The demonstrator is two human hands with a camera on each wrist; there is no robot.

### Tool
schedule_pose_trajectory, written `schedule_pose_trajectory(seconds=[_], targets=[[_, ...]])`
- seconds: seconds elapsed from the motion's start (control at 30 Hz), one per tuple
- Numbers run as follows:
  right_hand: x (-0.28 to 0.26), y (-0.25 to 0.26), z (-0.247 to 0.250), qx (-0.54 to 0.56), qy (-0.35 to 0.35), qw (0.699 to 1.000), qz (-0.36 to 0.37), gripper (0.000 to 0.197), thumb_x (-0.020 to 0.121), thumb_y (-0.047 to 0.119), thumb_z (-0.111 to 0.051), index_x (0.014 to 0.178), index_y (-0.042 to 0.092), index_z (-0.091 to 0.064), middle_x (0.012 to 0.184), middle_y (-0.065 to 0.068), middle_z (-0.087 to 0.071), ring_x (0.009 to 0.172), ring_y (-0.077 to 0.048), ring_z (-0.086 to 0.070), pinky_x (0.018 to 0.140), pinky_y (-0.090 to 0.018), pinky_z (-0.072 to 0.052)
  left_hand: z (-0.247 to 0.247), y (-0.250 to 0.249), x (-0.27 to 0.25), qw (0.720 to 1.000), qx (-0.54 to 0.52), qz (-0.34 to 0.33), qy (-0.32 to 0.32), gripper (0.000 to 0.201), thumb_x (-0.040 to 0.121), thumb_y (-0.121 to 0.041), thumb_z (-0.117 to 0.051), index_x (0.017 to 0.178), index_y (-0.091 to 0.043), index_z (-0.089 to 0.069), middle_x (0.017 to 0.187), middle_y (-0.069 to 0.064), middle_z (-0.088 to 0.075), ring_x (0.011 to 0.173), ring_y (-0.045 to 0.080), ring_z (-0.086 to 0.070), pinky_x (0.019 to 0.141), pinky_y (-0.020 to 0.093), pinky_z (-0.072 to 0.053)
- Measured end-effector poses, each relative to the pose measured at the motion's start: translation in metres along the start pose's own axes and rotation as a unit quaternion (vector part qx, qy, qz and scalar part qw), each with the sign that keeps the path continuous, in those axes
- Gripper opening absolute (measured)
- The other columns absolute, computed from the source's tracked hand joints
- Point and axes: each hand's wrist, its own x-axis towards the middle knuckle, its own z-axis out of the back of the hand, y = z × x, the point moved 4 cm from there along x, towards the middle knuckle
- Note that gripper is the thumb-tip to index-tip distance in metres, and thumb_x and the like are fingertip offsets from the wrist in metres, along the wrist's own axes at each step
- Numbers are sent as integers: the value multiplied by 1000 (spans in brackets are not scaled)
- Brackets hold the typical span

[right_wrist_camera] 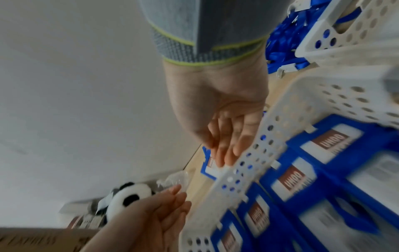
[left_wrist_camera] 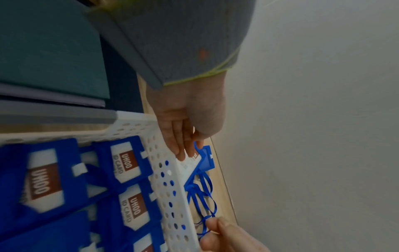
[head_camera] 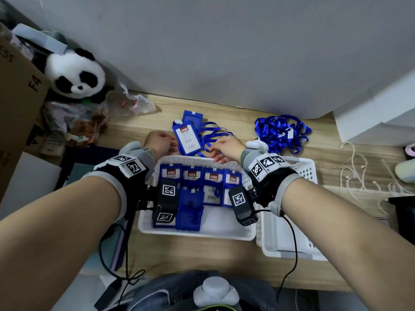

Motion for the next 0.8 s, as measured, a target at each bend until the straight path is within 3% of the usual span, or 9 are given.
schedule_pose_trajectory(seconds=[0.13,0.23,0.37,0.47,0.53,0.6,0.67,0.73,0.8], targets=[[27,9,4,-6,-37,999,-5,25,93,5,-49,69,9,-53,66,-5,-53,52,-12,-46,34,-12,-37,-7,-6,25,999,27,31,4,25,94,1,-37,76,-8,-51,73,9,-56,63,19,-51,66,27,-47],[51,13,2,-4,-33,999,-24,27,93,5,-49,67,13,-51,64,-5,-49,52,-11,-42,39,-16,-38,-15,-8,46,997,54,39,38,31,92,2,-42,68,-16,-46,91,13,-53,68,20,-52,80,33,-48],[67,13,-6,-50,-21,998,-27,9,93,9,-48,92,15,-54,68,0,-50,59,-12,-48,57,-24,-44,-24,-3,58,994,54,70,58,30,93,1,-41,68,-16,-44,84,8,-51,64,14,-50,78,31,-46],[79,13,-14,-52,-7,997,-49,14,94,8,-46,105,13,-53,66,-3,-44,58,-14,-44,57,-27,-42,-30,3,70,992,30,107,67,24,91,3,-41,71,-8,-49,85,14,-57,74,25,-55,72,34,-47],[88,14,-18,-51,2,997,-60,11,92,8,-49,102,13,-51,64,-4,-40,55,-17,-39,53,-29,-36,-35,5,78,989,23,126,73,21,90,3,-42,72,-4,-51,86,17,-56,67,25,-53,63,33,-46],[91,10,-22,-40,7,997,-71,5,91,9,-51,94,13,-49,64,-5,-39,52,-18,-37,47,-27,-32,-37,8,77,989,18,125,75,11,90,2,-48,84,-2,-56,93,17,-58,73,27,-57,65,34,-48],[92,8,-26,-19,22,996,-85,5,92,11,-52,88,13,-50,67,-5,-45,53,-16,-40,45,-23,-35,-40,13,80,990,17,118,80,23,88,2,-52,110,0,-59,112,18,-62,98,33,-61,85,39,-51],[88,7,-27,-5,39,995,-97,13,93,16,-51,106,13,-53,77,-3,-55,59,-13,-50,52,-22,-42,-41,13,79,991,23,101,81,37,89,2,-52,125,-1,-54,124,19,-59,111,34,-58,97,46,-47],[83,8,-25,6,41,995,-95,27,95,17,-49,121,10,-50,83,-3,-57,61,-12,-52,57,-23,-43,-40,7,74,996,2,63,61,37,93,-3,-48,130,-6,-51,126,18,-58,111,35,-58,96,50,-47]])
